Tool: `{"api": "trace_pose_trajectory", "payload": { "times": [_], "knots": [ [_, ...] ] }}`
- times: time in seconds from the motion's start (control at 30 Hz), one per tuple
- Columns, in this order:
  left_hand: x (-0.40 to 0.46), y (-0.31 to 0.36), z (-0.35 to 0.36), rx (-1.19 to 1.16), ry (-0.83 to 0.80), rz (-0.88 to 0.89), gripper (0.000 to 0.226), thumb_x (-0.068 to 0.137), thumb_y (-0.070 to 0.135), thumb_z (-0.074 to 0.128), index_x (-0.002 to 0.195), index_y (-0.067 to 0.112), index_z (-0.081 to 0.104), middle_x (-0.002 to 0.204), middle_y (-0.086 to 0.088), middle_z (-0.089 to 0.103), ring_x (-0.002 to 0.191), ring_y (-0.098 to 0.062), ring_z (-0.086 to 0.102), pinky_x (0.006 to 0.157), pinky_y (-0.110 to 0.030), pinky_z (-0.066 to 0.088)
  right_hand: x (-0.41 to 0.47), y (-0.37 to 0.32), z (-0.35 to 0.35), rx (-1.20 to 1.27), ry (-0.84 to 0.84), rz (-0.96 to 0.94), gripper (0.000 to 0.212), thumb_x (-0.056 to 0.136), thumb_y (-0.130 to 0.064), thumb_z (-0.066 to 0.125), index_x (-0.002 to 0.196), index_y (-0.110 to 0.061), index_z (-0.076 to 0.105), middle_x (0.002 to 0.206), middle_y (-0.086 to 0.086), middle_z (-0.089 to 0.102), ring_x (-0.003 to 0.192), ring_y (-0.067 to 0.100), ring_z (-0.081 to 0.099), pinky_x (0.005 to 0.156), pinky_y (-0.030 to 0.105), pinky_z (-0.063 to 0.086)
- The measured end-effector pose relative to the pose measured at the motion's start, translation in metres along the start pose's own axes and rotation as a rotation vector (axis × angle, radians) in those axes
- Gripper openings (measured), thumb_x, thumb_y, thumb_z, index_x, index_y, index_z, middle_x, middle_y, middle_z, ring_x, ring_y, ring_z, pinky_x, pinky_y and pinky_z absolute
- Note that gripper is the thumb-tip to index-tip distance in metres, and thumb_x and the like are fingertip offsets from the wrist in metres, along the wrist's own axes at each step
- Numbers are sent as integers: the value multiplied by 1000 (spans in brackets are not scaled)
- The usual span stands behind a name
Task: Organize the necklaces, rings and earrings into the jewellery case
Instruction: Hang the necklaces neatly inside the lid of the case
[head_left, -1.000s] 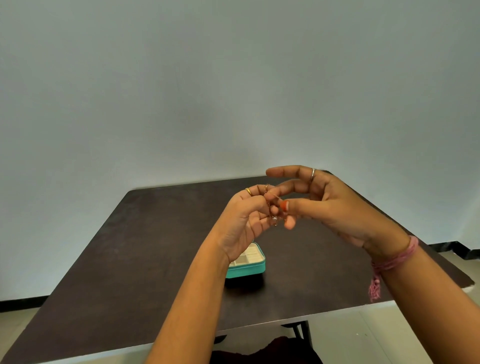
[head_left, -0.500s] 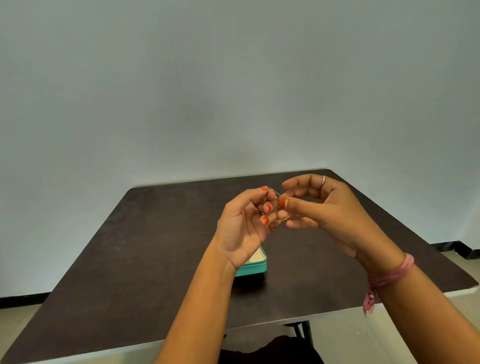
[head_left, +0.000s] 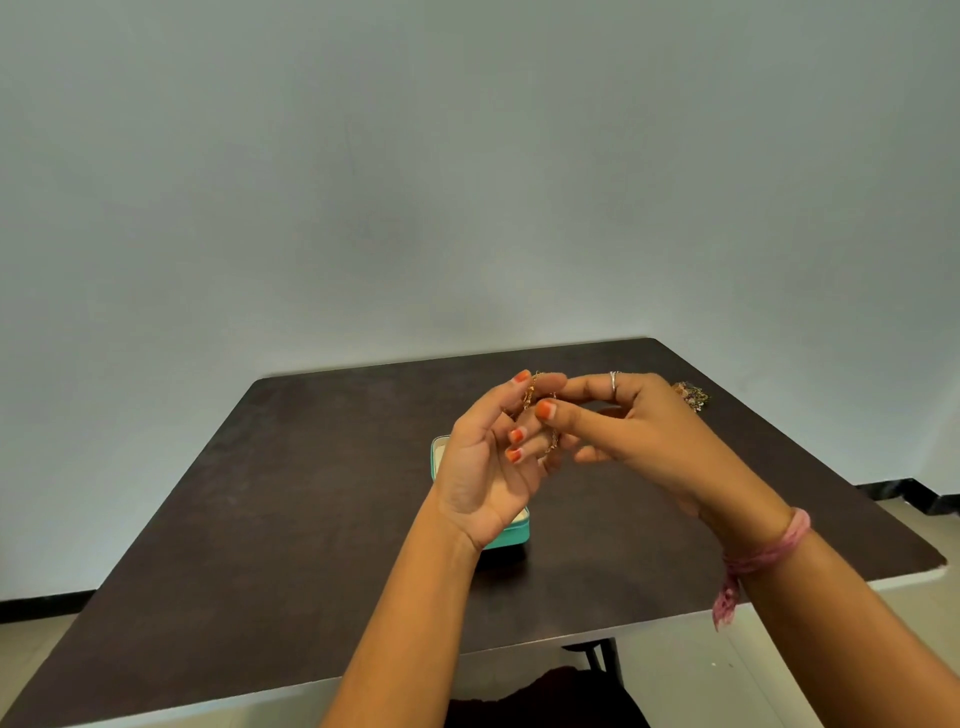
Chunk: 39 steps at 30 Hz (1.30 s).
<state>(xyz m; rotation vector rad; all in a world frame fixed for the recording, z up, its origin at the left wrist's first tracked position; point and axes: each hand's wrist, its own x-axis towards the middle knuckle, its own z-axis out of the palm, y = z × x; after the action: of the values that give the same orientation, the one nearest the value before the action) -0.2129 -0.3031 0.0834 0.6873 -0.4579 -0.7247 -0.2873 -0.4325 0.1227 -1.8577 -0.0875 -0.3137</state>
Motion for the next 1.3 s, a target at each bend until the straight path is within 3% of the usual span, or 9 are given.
{"api": "trace_pose_trajectory", "payload": {
  "times": [0.17, 0.27, 0.37, 0.47, 0.7, 0.8, 0.97, 1.17, 1.3],
  "knots": [
    [0, 0, 0, 28, 26, 35, 17, 78, 29, 65, 73, 12, 67, 54, 5, 41, 44, -4, 37, 68, -26, 35, 1, 1, 1, -83, 74, -29, 17, 81, -30, 70, 96, -24, 74, 85, 1, 75, 88, 27, 69, 73, 34, 58],
    [0, 0, -3, 21, 91, 69, 14, 75, 25, 67, 67, 15, 61, 60, 4, 47, 58, -6, 42, 72, -27, 36, 0, 3, 1, -169, 63, -12, 13, 87, -29, 65, 95, -23, 71, 84, 0, 73, 76, 21, 68, 69, 34, 56],
    [0, -2, -7, 61, 137, 82, 12, 73, 26, 69, 67, 17, 65, 71, 2, 59, 66, -8, 54, 75, -27, 39, -1, 0, 4, 100, -12, 86, 11, 91, -20, 59, 95, -16, 69, 83, -3, 70, 64, 7, 60, 59, 20, 49],
    [-1, -6, -9, 65, 189, 71, 15, 75, 28, 71, 74, 15, 65, 80, 0, 66, 70, -9, 59, 71, -26, 41, 1, -5, 1, 385, -50, 177, 14, 84, -19, 61, 94, -12, 69, 84, 1, 71, 57, 5, 57, 56, 18, 48],
    [-4, -7, -9, 48, 191, 43, 22, 81, 30, 62, 93, 12, 66, 83, 1, 69, 74, -11, 63, 66, -24, 47, 10, -7, -3, 401, -61, 173, 22, 76, -18, 65, 94, -7, 71, 89, 4, 74, 66, 4, 61, 60, 16, 51],
    [-6, -6, -11, 30, 167, 38, 20, 79, 31, 66, 89, 13, 66, 86, -2, 67, 80, -14, 66, 71, -27, 46, 15, -7, -2, 471, -55, 171, 22, 76, -17, 65, 93, -5, 71, 90, 8, 73, 65, 5, 61, 61, 17, 52],
    [-7, -2, -12, 17, 144, 80, 21, 82, 27, 58, 72, 17, 73, 95, -5, 71, 89, -14, 67, 76, -29, 45, 24, -4, -1, 631, -80, 265, 14, 71, -20, 68, 78, -10, 74, 74, 3, 67, 59, 7, 57, 56, 15, 50],
    [-1, 2, -21, 29, 172, 162, 16, 82, 28, 58, 76, 17, 68, 83, 1, 69, 82, -12, 63, 70, -26, 49, 33, 0, 1, 465, -121, 312, 13, 72, -21, 72, 81, -12, 73, 66, -1, 64, 52, 3, 52, 50, 13, 47],
    [2, 6, -25, 107, 176, 195, 15, 82, 29, 57, 80, 15, 61, 75, 1, 65, 77, -11, 62, 76, -27, 47, 39, 0, -2, 302, -128, 304, 22, 68, -19, 74, 87, -8, 74, 71, 2, 68, 53, 3, 53, 52, 13, 47]
  ]
}}
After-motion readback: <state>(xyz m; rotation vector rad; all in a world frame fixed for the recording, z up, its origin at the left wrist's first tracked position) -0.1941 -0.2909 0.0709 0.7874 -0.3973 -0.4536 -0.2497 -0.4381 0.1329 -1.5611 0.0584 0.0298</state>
